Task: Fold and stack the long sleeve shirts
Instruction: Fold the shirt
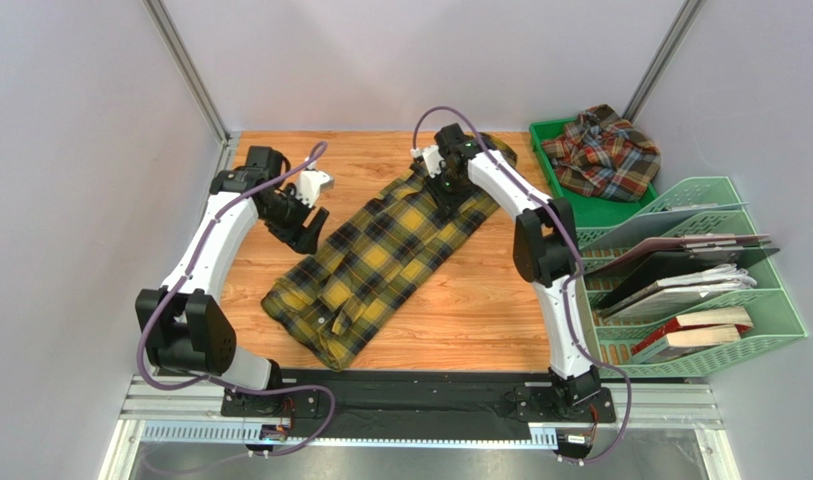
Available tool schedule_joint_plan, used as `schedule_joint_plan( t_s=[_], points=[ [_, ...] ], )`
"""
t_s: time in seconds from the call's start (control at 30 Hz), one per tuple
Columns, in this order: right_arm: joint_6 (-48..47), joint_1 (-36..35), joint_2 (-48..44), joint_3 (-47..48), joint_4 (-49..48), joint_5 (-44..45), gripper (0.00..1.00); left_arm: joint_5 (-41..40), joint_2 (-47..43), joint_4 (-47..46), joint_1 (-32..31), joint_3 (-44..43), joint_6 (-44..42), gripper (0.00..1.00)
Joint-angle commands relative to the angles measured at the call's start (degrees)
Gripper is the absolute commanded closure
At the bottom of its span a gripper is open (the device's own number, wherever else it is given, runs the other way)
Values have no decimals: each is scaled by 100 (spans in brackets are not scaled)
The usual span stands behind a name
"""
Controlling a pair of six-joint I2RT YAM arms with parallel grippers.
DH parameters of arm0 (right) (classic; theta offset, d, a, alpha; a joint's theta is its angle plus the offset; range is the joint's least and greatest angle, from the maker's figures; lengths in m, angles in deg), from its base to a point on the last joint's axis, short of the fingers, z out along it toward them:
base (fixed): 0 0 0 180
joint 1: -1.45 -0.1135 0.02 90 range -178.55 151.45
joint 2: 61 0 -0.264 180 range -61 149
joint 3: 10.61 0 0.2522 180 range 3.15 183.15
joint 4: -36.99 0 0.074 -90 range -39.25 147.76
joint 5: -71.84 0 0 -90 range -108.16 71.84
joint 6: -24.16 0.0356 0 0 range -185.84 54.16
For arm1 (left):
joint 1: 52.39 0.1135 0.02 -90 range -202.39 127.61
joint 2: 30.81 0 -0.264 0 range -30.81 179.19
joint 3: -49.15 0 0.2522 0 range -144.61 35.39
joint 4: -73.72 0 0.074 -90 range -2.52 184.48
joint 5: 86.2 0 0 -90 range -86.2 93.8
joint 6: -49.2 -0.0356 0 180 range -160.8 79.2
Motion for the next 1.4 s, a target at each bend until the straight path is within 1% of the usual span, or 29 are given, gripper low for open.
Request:
schedule_joint_plan(
  t_s=[0.0,0.07,0.1,0.17,0.27,0.4,0.43,0.53,0.67,0.83,0.93,1.0,1.03,1.1,1.13,1.23,1.37],
  points=[
    [-51,91,650,530,-110,726,64,413,-210,176,293,37,-74,23],
    [-96,205,625,592,-119,641,63,457,-290,221,347,194,-180,23],
    [-96,371,555,584,-163,414,62,483,-351,195,347,265,-276,23],
    [-157,539,222,470,-163,106,61,571,-500,54,347,449,-330,23],
    [-263,882,-341,163,-277,-202,60,615,-431,-34,338,520,-365,24],
    [61,1443,-658,-14,-426,-474,59,729,-273,-148,338,468,-330,25],
    [297,1532,-650,-23,-444,-493,59,747,-220,-166,329,450,-321,25],
    [492,1770,-483,-32,-488,-546,56,695,-80,-175,320,301,-312,25],
    [703,1928,-299,3,-506,-791,47,589,0,-157,329,152,-339,25],
    [774,2034,105,345,-523,-985,46,457,27,-61,329,81,-356,25],
    [800,2043,368,635,-541,-1135,50,413,26,-8,329,98,-356,25],
    [809,2060,510,837,-602,-1178,55,360,53,36,329,81,-374,25],
    [818,2052,650,934,-629,-1170,59,334,62,53,329,72,-374,24],
    [836,2069,782,1242,-743,-1083,66,299,79,80,329,55,-400,24],
    [853,2060,896,1330,-813,-1056,76,273,88,71,329,46,-409,24],
    [949,2069,993,1383,-1217,-854,88,220,184,124,329,-7,-453,24],
    [1020,2060,1221,1375,-1630,-643,92,176,343,115,329,-77,-488,24]
  ],
)
